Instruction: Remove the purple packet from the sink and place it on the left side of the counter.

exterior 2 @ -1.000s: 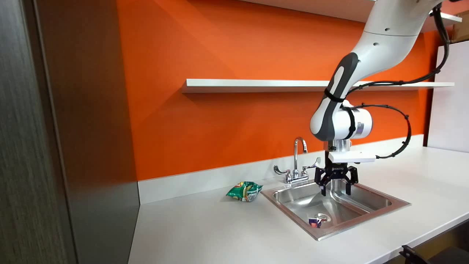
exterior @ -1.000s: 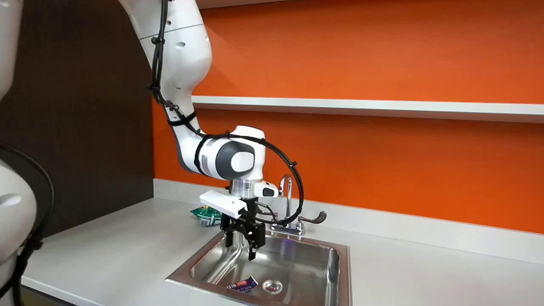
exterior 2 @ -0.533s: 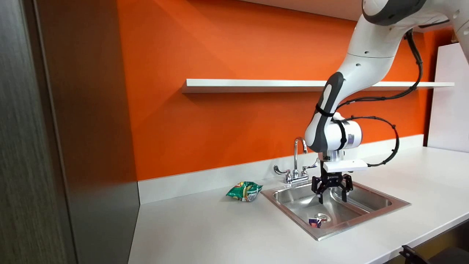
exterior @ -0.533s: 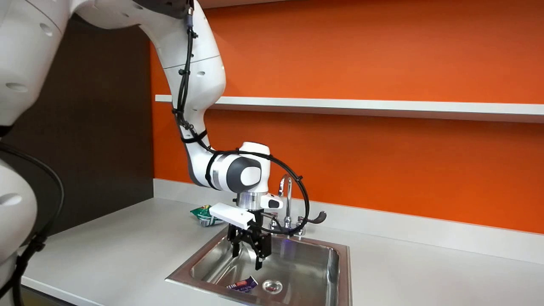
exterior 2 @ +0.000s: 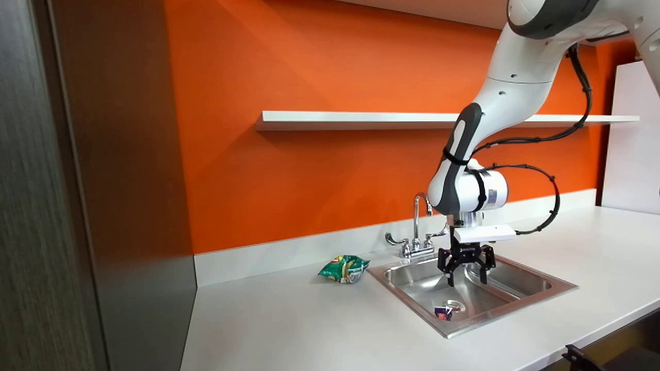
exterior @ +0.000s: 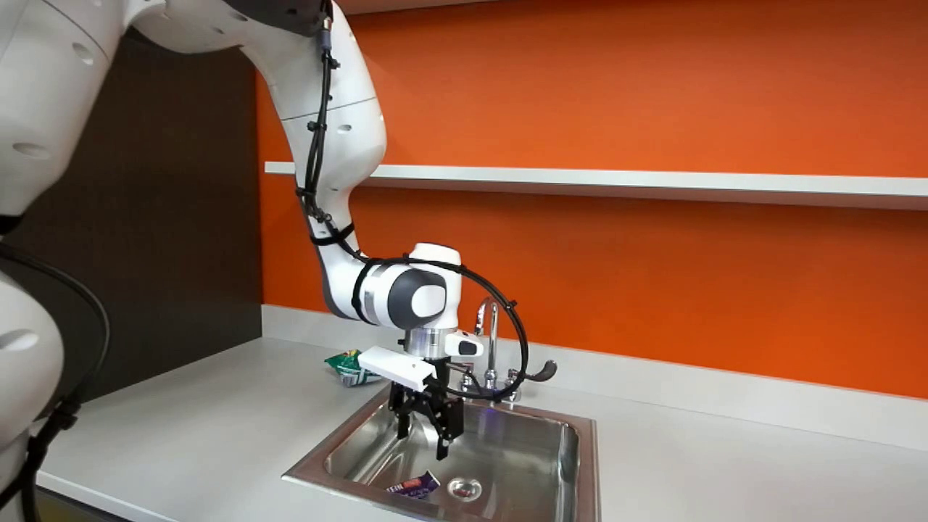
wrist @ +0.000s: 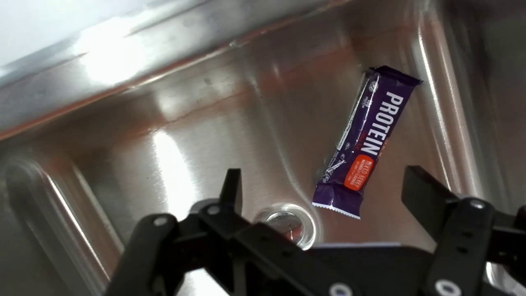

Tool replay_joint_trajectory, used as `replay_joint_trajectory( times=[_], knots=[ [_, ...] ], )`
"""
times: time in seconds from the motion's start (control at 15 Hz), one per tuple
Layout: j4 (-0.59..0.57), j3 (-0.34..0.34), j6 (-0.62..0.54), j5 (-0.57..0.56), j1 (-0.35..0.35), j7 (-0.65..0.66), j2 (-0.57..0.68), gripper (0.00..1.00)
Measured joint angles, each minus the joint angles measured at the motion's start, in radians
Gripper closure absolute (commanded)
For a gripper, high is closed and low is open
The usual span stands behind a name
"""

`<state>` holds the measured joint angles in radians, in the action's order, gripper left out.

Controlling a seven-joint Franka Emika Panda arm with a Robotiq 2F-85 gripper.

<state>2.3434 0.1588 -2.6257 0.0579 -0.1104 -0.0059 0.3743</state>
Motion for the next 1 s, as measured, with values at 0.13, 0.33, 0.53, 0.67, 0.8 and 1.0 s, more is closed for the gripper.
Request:
replay_joint_trajectory(
  times=[0.13, 0.33, 0.53, 0.67, 0.8, 1.0],
  knots=[
    [0.000, -0.001, 0.000, 0.000, 0.000, 0.000, 0.002, 0.00],
    [-0.004, -0.007, 0.000, 0.004, 0.000, 0.010, 0.022, 0.00],
    [-0.027, -0.023, 0.000, 0.016, 0.004, 0.049, 0.070, 0.00],
    [-0.050, -0.032, 0.000, 0.021, 0.014, 0.085, 0.106, 0.00],
    [-0.072, -0.034, -0.001, 0.022, 0.029, 0.127, 0.138, 0.00],
    [-0.089, -0.026, -0.003, 0.022, 0.057, 0.216, 0.169, 0.00]
  ],
)
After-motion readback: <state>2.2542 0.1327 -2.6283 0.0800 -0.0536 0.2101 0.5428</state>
